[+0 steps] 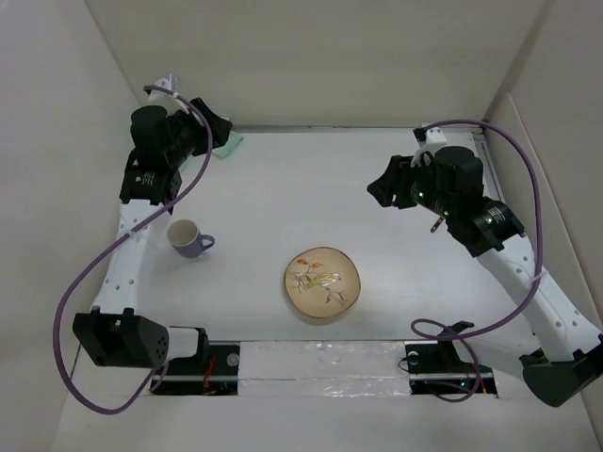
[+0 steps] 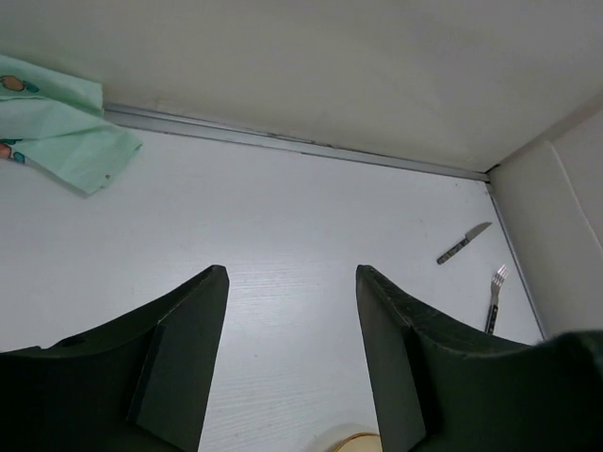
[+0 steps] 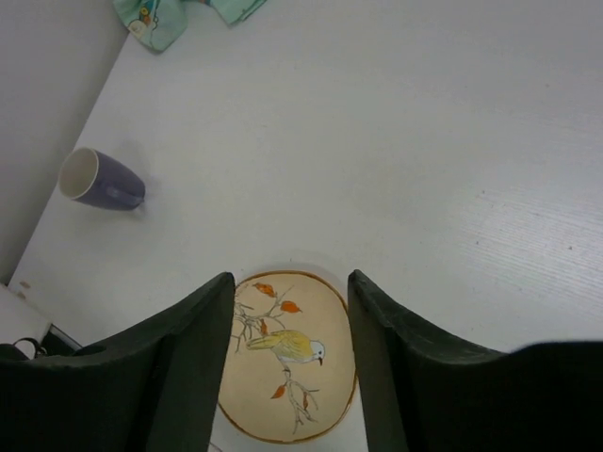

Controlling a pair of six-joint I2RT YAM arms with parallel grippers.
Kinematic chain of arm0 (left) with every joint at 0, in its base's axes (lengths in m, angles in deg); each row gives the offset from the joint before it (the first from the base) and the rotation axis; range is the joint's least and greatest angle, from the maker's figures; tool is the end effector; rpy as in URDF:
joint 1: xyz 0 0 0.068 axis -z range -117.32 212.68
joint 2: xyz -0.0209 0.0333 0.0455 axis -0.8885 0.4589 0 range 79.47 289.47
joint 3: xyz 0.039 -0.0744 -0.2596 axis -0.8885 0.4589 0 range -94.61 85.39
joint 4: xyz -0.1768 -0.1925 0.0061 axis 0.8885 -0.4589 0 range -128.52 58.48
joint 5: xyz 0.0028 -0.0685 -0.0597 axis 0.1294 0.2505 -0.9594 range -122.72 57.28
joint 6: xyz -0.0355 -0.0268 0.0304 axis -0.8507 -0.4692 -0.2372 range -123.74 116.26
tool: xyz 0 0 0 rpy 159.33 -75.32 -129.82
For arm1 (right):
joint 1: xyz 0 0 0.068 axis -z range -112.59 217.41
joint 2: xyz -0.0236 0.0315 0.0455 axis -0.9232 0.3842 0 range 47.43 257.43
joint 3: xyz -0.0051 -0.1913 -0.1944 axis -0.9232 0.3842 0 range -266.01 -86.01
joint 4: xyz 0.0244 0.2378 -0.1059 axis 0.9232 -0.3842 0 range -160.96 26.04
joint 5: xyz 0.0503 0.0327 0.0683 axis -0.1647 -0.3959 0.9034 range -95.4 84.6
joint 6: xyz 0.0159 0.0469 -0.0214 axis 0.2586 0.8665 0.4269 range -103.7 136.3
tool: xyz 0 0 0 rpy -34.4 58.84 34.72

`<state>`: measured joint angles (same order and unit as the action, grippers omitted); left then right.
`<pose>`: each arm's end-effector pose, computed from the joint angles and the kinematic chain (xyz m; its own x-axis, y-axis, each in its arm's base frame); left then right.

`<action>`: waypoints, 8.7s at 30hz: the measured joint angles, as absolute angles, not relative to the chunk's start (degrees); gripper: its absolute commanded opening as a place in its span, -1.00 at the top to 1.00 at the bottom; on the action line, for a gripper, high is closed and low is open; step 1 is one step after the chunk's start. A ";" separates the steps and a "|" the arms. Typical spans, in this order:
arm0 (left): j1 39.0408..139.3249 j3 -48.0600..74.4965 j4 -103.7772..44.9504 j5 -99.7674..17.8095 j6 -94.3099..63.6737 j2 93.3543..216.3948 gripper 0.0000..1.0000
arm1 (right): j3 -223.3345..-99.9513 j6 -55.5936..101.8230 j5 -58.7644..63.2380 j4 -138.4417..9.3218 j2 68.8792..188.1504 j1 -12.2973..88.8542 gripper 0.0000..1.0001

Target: Set the dinner table for one person

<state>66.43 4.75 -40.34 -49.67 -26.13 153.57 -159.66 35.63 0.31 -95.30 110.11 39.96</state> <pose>0.2908 -0.0295 0.4506 -0.1714 -0.3538 -0.9195 0.3114 0.8660 -0.3913 0.2030 0.1095 0.4154 -0.4705 0.1268 -0.8732 -0.4088 0.8457 0.3430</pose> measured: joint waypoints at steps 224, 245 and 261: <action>62.21 2.36 -48.31 -32.16 -32.12 183.65 0.20 | -165.73 42.28 2.34 -91.03 159.72 33.52 -0.21; 61.84 2.89 -48.90 -30.13 -32.10 182.82 -0.18 | -181.34 46.39 0.03 -88.13 165.87 39.40 -0.24; 55.04 -0.06 -48.07 -31.40 -33.21 187.26 -0.18 | -172.05 44.68 -1.46 -92.13 165.76 29.10 0.57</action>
